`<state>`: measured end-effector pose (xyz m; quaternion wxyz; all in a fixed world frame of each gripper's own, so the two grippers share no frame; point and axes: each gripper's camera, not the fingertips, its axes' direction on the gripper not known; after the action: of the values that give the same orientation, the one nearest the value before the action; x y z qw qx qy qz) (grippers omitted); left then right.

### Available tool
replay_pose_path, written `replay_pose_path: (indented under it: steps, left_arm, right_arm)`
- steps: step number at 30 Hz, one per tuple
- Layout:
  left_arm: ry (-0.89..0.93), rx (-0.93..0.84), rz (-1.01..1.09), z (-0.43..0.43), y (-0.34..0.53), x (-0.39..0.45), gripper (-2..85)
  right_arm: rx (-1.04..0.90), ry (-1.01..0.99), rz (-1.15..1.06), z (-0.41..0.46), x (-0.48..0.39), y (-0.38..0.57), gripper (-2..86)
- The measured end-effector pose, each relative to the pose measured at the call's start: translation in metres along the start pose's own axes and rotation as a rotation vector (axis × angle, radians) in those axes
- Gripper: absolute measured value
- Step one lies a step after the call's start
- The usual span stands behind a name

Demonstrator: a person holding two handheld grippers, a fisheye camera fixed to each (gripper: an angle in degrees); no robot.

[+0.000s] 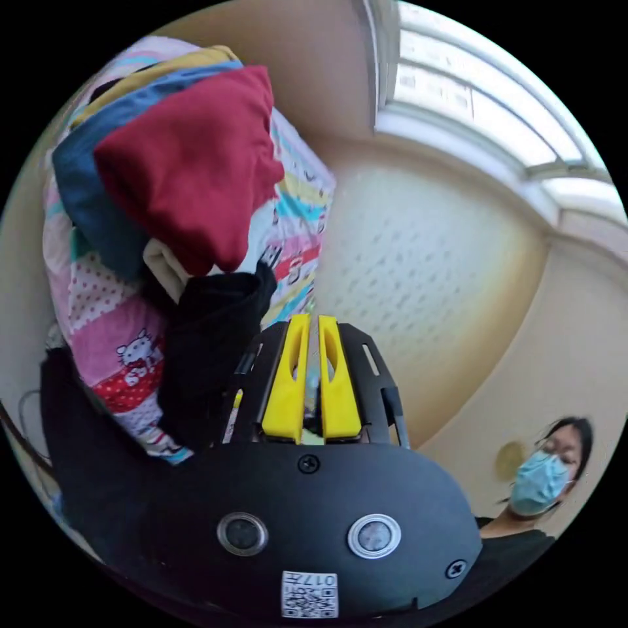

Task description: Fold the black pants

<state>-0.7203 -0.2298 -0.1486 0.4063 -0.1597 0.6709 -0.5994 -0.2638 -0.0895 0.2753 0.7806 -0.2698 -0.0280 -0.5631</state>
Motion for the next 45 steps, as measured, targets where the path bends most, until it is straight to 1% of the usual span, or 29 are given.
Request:
replay_pose_path:
  steps: [1, 3, 5, 6, 8, 9, 11, 12, 13, 14, 15, 17, 19, 21, 23, 25, 27, 31, 34, 35, 36, 37, 38, 39, 40, 41, 42, 44, 45]
  left_arm:
    - [0.060, 0.041, -0.026, -0.015, -0.003, 0.011, 0.3]
    - [0.133, 0.074, -0.050, -0.031, -0.008, 0.027, -0.4]
    - [0.262, 0.100, -0.100, -0.043, -0.013, 0.044, -0.6]
    - [0.294, 0.105, -0.114, -0.045, -0.014, 0.048, -0.7]
    - [0.365, 0.106, -0.141, -0.049, -0.019, 0.067, -0.8]
    - [0.365, 0.103, -0.136, -0.050, -0.021, 0.072, -0.8]
    - [0.313, 0.092, -0.112, -0.053, -0.028, 0.092, -0.8]
    - [0.302, 0.089, -0.109, -0.053, -0.030, 0.096, -0.8]
    - [0.292, 0.087, -0.109, -0.052, -0.034, 0.101, -0.8]
    - [0.297, 0.087, -0.118, -0.050, -0.037, 0.103, -0.8]
    - [0.303, 0.087, -0.127, -0.048, -0.039, 0.104, -0.8]
    - [0.325, 0.079, -0.163, -0.038, -0.046, 0.104, -0.8]
    - [0.323, 0.062, -0.179, -0.028, -0.053, 0.106, -0.8]
    - [0.309, 0.045, -0.188, -0.017, -0.060, 0.108, -0.8]
    - [0.279, 0.028, -0.194, -0.004, -0.069, 0.111, -0.7]
    - [0.241, 0.018, -0.204, 0.004, -0.075, 0.109, -0.5]
    - [0.206, 0.018, -0.226, 0.009, -0.080, 0.105, -0.1]
    - [0.130, 0.010, -0.255, 0.015, -0.090, 0.096, 2.5]
    - [0.114, 0.021, -0.263, 0.012, -0.097, 0.090, 3.7]
    - [0.111, 0.021, -0.262, 0.010, -0.099, 0.087, 3.8]
    - [0.108, 0.019, -0.262, 0.009, -0.101, 0.085, 3.9]
    - [0.102, 0.015, -0.261, 0.006, -0.103, 0.081, 4.0]
    - [0.095, 0.006, -0.251, 0.005, -0.105, 0.077, 4.3]
    - [0.087, -0.003, -0.242, 0.004, -0.106, 0.075, 4.4]
    - [0.058, -0.039, -0.218, 0.006, -0.108, 0.072, 4.2]
    - [0.008, -0.109, -0.194, 0.012, -0.111, 0.067, 4.5]
    - [-0.023, -0.157, -0.180, 0.017, -0.112, 0.064, 4.8]
    - [-0.217, -0.370, -0.108, 0.047, -0.112, 0.047, 6.0]
    - [-0.293, -0.407, -0.092, 0.054, -0.110, 0.041, 6.3]
  right_arm:
    - [-0.024, 0.072, -0.028, 0.015, -0.012, -0.011, 18.7]
    - [-0.163, 0.461, -0.124, 0.087, -0.056, -0.048, 19.9]
    - [-0.204, 0.653, -0.149, 0.141, -0.074, -0.063, 20.0]
    - [-0.241, 0.738, -0.156, 0.175, -0.075, -0.071, 19.7]
    - [-0.337, 0.825, -0.186, 0.218, -0.068, -0.078, 18.8]
    - [-0.331, 0.858, -0.193, 0.229, -0.063, -0.080, 17.7]
    - [-0.245, 0.865, -0.208, 0.223, -0.055, -0.075, 11.1]
    - [-0.190, 0.819, -0.232, 0.211, -0.045, -0.068, 6.1]
    - [-0.166, 0.776, -0.230, 0.203, -0.038, -0.064, 3.6]
    - [-0.069, 0.813, -0.147, 0.182, -0.019, -0.055, 2.6]
    - [0.036, 0.908, -0.067, 0.158, 0.005, -0.044, 1.9]
    - [0.136, 0.912, 0.079, 0.116, 0.052, -0.028, 1.4]
    - [0.179, 0.724, 0.162, 0.081, 0.099, -0.013, 1.4]
    - [0.223, 0.408, 0.121, 0.064, 0.136, 0.002, 1.9]
    - [0.217, 0.368, 0.054, 0.078, 0.136, 0.007, 2.9]
    - [0.168, 0.416, 0.023, 0.112, 0.120, 0.003, 6.6]
    - [0.092, 0.385, -0.042, 0.173, 0.082, -0.009, 13.5]
    - [0.051, 0.338, -0.121, 0.256, 0.019, -0.034, 16.8]
    - [0.005, 0.440, -0.199, 0.317, -0.011, -0.066, 18.4]
    - [-0.068, 0.545, -0.239, 0.346, -0.012, -0.079, 18.4]
    - [-0.114, 0.706, -0.272, 0.370, -0.008, -0.087, 17.7]
    - [-0.127, 0.805, -0.310, 0.380, -0.006, -0.088, 15.5]
    - [-0.134, 0.897, -0.436, 0.391, -0.003, -0.081, 11.0]
    - [-0.113, 0.924, -0.545, 0.391, 0.002, -0.069, 9.0]
    - [-0.097, 0.950, -0.595, 0.389, 0.006, -0.062, 8.0]
    - [-0.075, 0.996, -0.677, 0.381, 0.017, -0.050, 5.4]
    - [-0.039, 1.029, -0.631, 0.365, 0.034, -0.044, 3.4]
    - [0.012, 1.127, -0.538, 0.339, 0.070, -0.043, 1.8]
    - [0.037, 1.126, -0.404, 0.314, 0.101, -0.048, 1.3]
